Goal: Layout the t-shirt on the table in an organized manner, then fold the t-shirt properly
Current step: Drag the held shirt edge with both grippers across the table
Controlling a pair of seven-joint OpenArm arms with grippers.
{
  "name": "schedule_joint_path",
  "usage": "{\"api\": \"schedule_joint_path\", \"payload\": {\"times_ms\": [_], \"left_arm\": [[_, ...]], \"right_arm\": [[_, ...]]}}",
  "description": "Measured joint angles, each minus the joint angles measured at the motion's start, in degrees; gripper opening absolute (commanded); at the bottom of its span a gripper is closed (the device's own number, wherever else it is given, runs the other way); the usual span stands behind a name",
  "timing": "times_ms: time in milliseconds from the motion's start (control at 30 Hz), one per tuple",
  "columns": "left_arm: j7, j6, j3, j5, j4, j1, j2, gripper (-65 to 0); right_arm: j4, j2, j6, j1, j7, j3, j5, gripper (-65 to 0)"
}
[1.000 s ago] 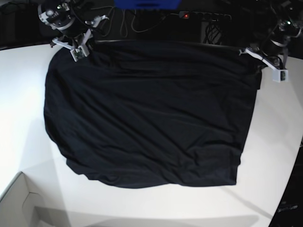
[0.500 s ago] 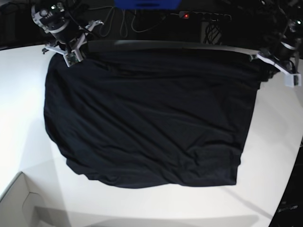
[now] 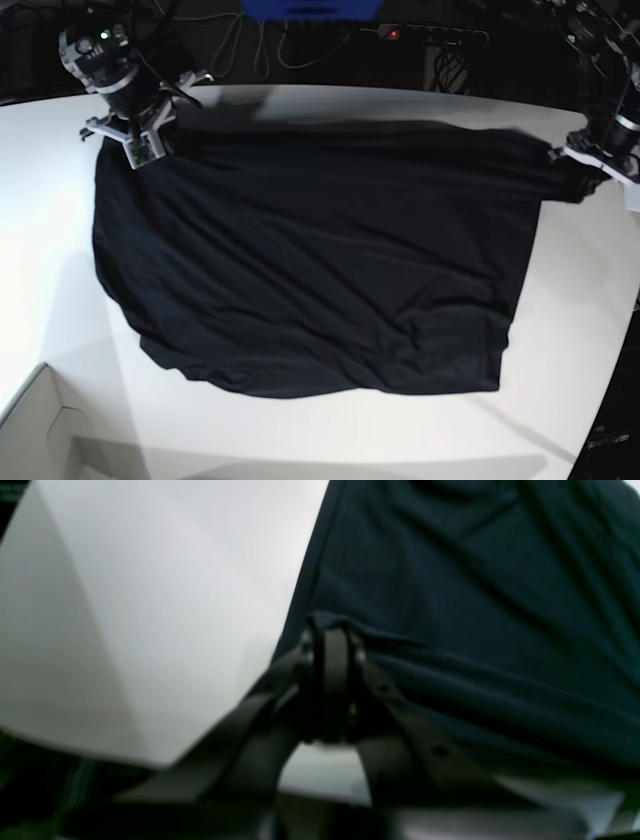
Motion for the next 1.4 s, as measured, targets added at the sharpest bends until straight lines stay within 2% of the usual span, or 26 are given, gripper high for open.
{"api": "schedule_joint_path", "payload": {"times_ms": [233, 500, 600, 767, 1000, 1100, 1200, 1300, 1400], "left_arm": [[-0.04, 0.42, 0.07, 0.02, -3.15, -3.19, -0.04, -64.9], [-0.28, 0.63, 0.09, 0.37, -12.00, -7.17, -0.11, -64.9], [-0.48, 0.52, 0.94, -0.02, -15.87, -8.33, -2.23, -64.9], [-0.63, 0.74, 4.31, 0.20, -24.50, -10.69, -5.29, -64.9], [-0.70, 0.85, 4.50, 0.44, -27.98, -11.93, -5.68, -64.1], [-0.87, 0.85, 4.50, 0.28, -27.98, -12.17, -5.68, -55.4], [-3.21, 1.14, 4.48, 1.05, -27.98, -12.15, -5.84, -39.8], [-3.23, 1.11, 4.48, 0.85, -27.96, -12.04, -5.86, -26.6], [-3.15, 0.87, 4.35, 0.39, -27.74, -11.54, -5.68, -23.3]], "right_arm": [[-0.24, 0.00, 0.13, 3.80, 0.00, 0.00, -0.17, -65.0], [-4.37, 0.02, 0.17, 7.50, -0.33, 0.00, -0.66, -65.0], [-5.42, 1.22, 0.22, 7.85, -0.33, -0.22, -0.44, -65.0], [-6.36, 1.22, 0.22, 9.57, -0.37, -0.13, -0.46, -65.0], [-6.88, 1.22, 0.22, 10.97, -2.05, -0.17, -0.39, -65.0], [-8.57, 1.27, 0.24, 12.92, -5.95, -0.11, -0.48, -57.8], [-8.85, 2.97, 0.15, 13.77, -8.98, 0.02, -1.16, -45.4], [-8.81, 2.86, 0.15, 13.51, -9.64, 0.37, -1.36, -35.9], [-7.61, 2.82, 0.13, 13.40, -9.57, 0.39, -1.33, -30.6]]}}
